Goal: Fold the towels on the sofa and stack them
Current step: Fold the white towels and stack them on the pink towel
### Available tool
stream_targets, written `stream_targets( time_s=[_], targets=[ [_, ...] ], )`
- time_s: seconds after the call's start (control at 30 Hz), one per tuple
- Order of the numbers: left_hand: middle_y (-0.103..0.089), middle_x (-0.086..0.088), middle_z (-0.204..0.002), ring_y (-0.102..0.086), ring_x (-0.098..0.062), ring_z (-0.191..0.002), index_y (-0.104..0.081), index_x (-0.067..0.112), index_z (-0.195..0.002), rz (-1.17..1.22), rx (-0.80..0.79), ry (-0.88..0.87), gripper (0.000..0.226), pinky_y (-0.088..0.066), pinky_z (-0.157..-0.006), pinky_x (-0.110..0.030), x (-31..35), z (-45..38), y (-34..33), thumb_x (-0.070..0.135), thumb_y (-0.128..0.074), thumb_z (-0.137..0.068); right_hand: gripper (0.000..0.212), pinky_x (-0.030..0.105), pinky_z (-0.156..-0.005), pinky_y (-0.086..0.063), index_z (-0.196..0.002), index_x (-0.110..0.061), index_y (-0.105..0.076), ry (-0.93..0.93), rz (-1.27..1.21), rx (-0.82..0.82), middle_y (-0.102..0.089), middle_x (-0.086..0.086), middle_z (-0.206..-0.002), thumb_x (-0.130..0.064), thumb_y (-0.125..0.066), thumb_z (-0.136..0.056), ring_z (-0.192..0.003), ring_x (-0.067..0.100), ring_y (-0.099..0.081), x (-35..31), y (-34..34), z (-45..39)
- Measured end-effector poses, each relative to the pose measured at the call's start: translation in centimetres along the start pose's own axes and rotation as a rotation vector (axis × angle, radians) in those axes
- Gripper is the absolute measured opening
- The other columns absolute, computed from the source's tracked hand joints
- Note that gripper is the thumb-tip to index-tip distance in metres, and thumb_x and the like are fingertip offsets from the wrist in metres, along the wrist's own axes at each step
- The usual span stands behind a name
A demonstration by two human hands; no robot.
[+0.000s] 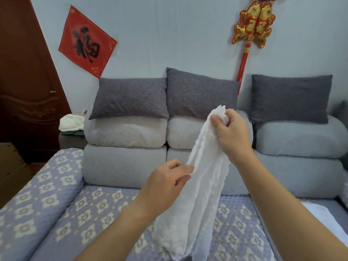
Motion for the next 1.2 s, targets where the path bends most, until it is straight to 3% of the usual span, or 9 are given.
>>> stream_targets(
  time_s=[0.07, 0.13, 0.27, 0.37, 0.5, 0.77, 0.93, 1.1, 1.2],
  targets=[
    [-0.059, 0.004, -0.086, -0.052, -0.012, -0.067, -0.067, 0.021, -0.112, -0.079, -0.021, 0.066, 0.022, -0.047, -0.059, -0.028, -0.1, 0.4, -0.5, 0.013, -0.066, -0.092, 0.03, 0.015, -0.052, -0.035, -0.072, -0.018, -0.046, 0.008, 0.044, 0.023, -0.046, -0.009, -0.067, -0.028, -0.065, -0.094, -0.06, 0.006, -0.041, -0.1, 0.1, -0.1],
    [-0.053, 0.007, -0.077, -0.05, -0.016, -0.064, -0.059, 0.02, -0.092, -0.128, -0.02, 0.157, 0.006, -0.041, -0.055, -0.032, -0.7, 0.5, -0.5, 0.015, -0.062, -0.094, 0.029, 0.013, -0.052, -0.036, -0.074, -0.015, -0.049, 0.025, 0.07, 0.042, -0.049, -0.009, -0.068, -0.028, -0.068, -0.092, -0.061, 0.006, -0.044, -0.2, 0.1, 0.1],
    [-0.026, 0.013, -0.06, -0.035, -0.014, -0.051, -0.029, 0.023, -0.067, -0.223, 0.053, 0.135, 0.039, -0.027, -0.05, -0.028, -0.9, 0.9, 0.1, 0.026, -0.056, -0.094, 0.031, 0.012, -0.053, -0.036, -0.077, -0.008, -0.051, 0.026, 0.065, 0.084, -0.049, -0.009, -0.068, -0.029, -0.068, -0.092, -0.059, 0.002, -0.041, -0.3, 0.3, 0.4],
    [-0.039, 0.01, -0.065, -0.04, -0.014, -0.051, -0.047, 0.016, -0.065, -0.225, 0.213, 0.1, 0.035, -0.035, -0.048, -0.026, -0.9, 1.9, 1.3, 0.023, -0.057, -0.097, 0.032, 0.014, -0.054, -0.036, -0.077, -0.009, -0.051, -0.014, 0.027, 0.106, -0.048, -0.009, -0.069, -0.031, -0.068, -0.092, -0.059, 0.002, -0.041, 0.0, 0.4, 0.3],
    [-0.068, -0.002, -0.098, -0.06, -0.009, -0.077, -0.075, 0.004, -0.101, -0.19, 0.357, 0.118, 0.011, -0.047, -0.071, -0.014, -1.5, 2.5, 2.2, 0.002, -0.067, -0.094, 0.028, 0.019, -0.057, -0.04, -0.082, -0.006, -0.054, -0.084, -0.062, 0.132, -0.05, -0.006, -0.072, -0.029, -0.067, -0.091, -0.062, 0.005, -0.044, 0.4, 0.7, 0.4],
    [-0.07, 0.003, -0.076, -0.063, -0.012, -0.069, -0.071, 0.025, -0.074, 0.446, 0.15, 0.755, 0.02, -0.05, -0.065, -0.023, -3.6, 3.0, 1.2, 0.009, -0.078, -0.084, 0.024, 0.027, -0.065, -0.045, -0.084, -0.007, -0.056, -0.093, -0.109, 0.176, -0.055, -0.003, -0.077, -0.027, -0.066, -0.093, -0.069, 0.01, -0.049, 0.7, 1.2, 0.5],
    [-0.055, 0.006, -0.06, -0.047, -0.009, -0.058, -0.064, 0.024, -0.062, 0.507, 0.046, 0.737, 0.03, -0.041, -0.056, -0.024, -3.4, 2.3, 2.2, 0.008, -0.084, -0.078, 0.028, 0.035, -0.069, -0.047, -0.094, -0.003, -0.058, -0.115, -0.114, 0.197, -0.056, 0.001, -0.082, -0.03, -0.063, -0.094, -0.074, 0.012, -0.05, 1.9, 1.5, 0.6],
    [-0.068, -0.004, -0.073, -0.062, -0.015, -0.07, -0.07, 0.011, -0.083, 0.73, 0.059, 0.802, 0.016, -0.051, -0.067, -0.03, -3.1, 1.6, 3.3, -0.001, -0.08, -0.079, 0.029, 0.05, -0.082, -0.058, -0.094, -0.005, -0.057, -0.195, -0.201, 0.181, -0.073, 0.008, -0.094, -0.033, -0.066, -0.09, -0.087, 0.028, -0.069, 3.2, 1.8, 0.4],
    [-0.065, -0.008, -0.079, -0.065, -0.024, -0.075, -0.069, 0.011, -0.102, 0.884, 0.014, 0.903, 0.028, -0.054, -0.072, -0.038, -3.4, 1.6, 3.0, -0.004, -0.077, -0.08, 0.026, 0.042, -0.077, -0.058, -0.101, 0.003, -0.053, -0.245, -0.368, 0.16, -0.076, 0.0, -0.095, -0.02, -0.063, -0.094, -0.086, 0.021, -0.071, 3.7, 1.9, 0.8]
  ],
)
Point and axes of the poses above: each hand's wrist, its own z-axis away from the middle knuckle, its own y-axis out of the back of the hand, x = y × z, the point moved 5 cm from there along -z, towards the middle knuckle
